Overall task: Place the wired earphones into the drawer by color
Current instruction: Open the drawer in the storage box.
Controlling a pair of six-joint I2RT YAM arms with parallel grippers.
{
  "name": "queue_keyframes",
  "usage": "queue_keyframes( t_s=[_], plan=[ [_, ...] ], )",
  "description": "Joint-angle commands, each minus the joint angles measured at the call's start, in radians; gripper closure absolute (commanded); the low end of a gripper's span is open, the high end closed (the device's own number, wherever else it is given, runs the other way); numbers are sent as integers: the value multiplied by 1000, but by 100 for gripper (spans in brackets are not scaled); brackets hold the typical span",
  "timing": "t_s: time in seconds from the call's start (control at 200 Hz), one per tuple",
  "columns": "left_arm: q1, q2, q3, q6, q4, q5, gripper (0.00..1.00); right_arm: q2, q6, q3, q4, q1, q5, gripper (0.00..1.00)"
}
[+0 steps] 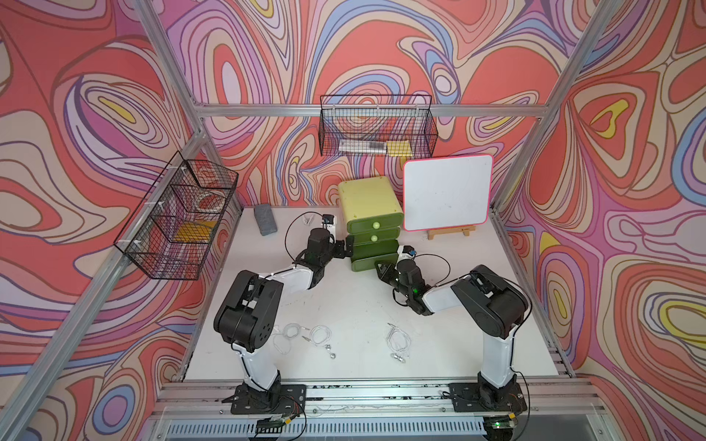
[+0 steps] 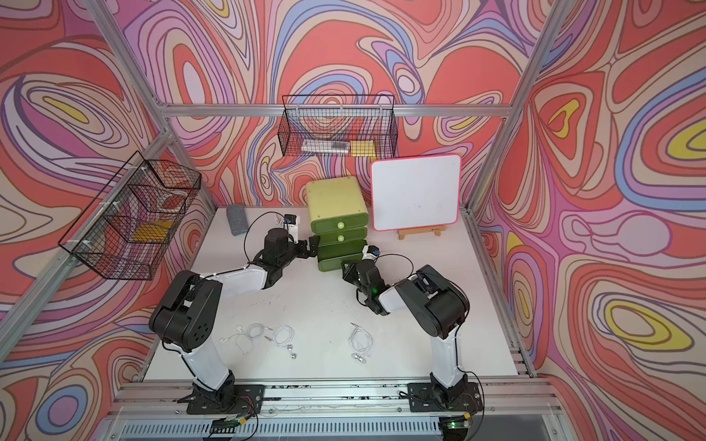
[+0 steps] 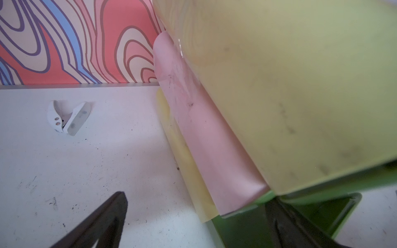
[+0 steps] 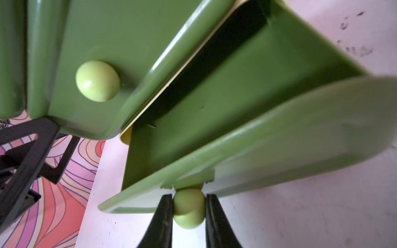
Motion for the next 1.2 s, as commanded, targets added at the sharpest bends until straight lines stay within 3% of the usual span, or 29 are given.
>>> queue_keyframes(
  t_s=[0.0,0.586,0.986,1.042,1.192],
  plan=[
    [7,6,1,-16,38,1,1,-45,8,-33,13,18,22,83],
    [7,3,1,-23,31,-1,1,-176,27,-202,-10,71,69,83],
    [6,-3,-4,-32,25,-2,1,-205,33,-228,-13,85,83,83],
    [7,-6,-5,-36,21,-1,1,-212,31,-228,-17,85,86,80],
    [6,-35,-25,-60,6,13,1,-248,25,-218,-81,85,97,59]
  ],
)
